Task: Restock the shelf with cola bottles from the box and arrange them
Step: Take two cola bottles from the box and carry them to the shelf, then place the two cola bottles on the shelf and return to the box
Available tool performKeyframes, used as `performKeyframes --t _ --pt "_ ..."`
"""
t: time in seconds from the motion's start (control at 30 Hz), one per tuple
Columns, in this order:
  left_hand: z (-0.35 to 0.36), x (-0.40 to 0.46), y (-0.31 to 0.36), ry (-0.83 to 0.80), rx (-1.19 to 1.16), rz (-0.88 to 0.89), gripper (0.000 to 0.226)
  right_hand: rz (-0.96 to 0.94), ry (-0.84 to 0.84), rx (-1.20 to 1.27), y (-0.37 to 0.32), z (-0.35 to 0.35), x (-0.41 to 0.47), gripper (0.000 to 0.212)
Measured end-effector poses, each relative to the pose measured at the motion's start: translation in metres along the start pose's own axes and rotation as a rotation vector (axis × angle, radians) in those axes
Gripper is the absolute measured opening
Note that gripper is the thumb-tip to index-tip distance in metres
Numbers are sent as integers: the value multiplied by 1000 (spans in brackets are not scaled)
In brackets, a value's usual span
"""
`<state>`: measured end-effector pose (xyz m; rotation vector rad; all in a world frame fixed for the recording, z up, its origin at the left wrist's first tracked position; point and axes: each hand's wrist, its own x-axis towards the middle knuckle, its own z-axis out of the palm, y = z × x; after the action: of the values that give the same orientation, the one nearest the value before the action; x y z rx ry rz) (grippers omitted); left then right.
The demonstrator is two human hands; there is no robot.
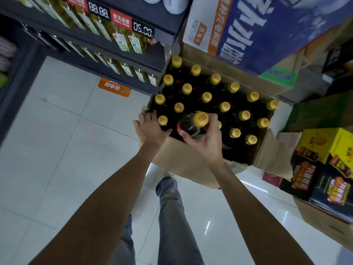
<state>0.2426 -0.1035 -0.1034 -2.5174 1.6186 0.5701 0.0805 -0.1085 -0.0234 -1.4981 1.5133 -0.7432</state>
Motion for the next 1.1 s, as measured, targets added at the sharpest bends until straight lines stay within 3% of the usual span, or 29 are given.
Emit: performKeyframes --t 0.23,0.43,0.6,0.77,0.93,1.1 --pt "-2 7 4 2 49 -23 55 86 -5 17 17 12 -3 61" --pt "-12 0 -10 85 -133 103 63 95 -6 22 19 7 -7 63" --pt "-51 -21 -24 270 -452 159 68 69 26 61 -1 4 -5 58" --pt "-111 -57 -43 274 -863 256 60 -36 38 146 -49 -16 0 61" --pt "-169 -102 -80 299 -1276 110 61 -126 -164 279 -118 -35 -1 47" --pt "-214 -151 -140 461 -1602 -14 63 -95 -383 402 -190 3 -32 39"
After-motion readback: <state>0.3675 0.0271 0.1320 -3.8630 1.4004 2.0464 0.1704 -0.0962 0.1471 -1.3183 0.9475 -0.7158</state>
